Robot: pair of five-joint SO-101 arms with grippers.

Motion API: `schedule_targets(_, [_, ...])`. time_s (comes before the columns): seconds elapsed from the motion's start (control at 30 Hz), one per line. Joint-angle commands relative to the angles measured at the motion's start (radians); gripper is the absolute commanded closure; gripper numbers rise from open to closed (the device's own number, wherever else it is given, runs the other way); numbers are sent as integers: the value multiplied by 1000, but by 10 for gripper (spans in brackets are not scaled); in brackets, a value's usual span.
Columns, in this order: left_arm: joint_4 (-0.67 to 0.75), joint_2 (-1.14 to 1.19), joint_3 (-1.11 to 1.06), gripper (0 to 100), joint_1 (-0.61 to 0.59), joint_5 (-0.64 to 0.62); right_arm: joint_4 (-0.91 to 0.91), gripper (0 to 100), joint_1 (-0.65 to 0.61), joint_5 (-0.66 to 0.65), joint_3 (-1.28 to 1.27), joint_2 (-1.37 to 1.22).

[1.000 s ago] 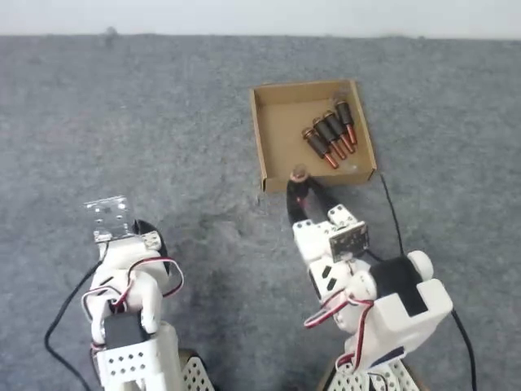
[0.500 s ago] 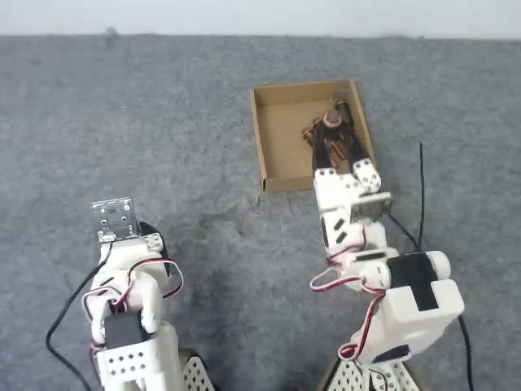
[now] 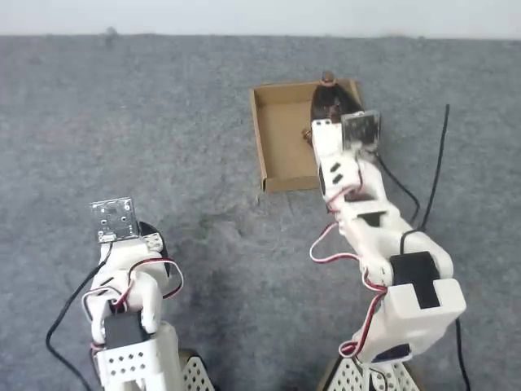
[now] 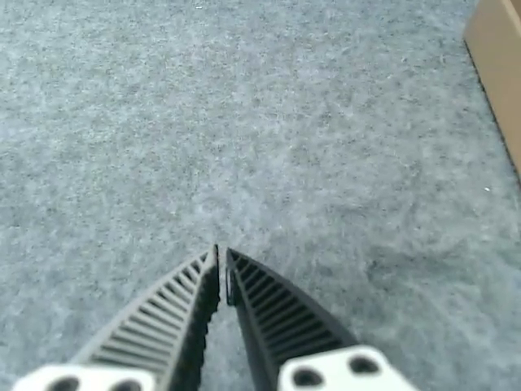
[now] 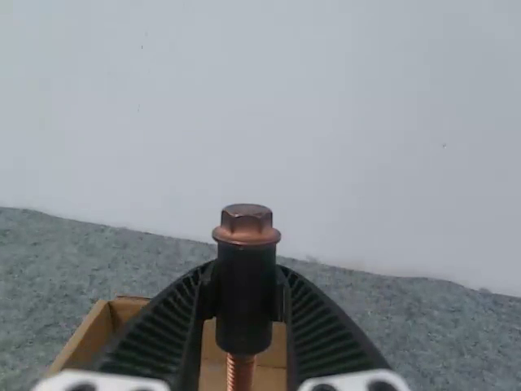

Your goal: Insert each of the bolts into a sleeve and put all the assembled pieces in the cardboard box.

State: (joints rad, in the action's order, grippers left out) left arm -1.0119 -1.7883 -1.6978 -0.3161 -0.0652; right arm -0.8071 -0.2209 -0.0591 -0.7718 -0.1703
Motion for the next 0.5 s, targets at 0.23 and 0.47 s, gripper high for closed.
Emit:
schedule_targets(0.23, [3,6,10,989,-6,11,828,993,13,0,431,18])
schedule_targets(0.47, [3,6,10,989,-6,11,1224,993,5,0,655,12])
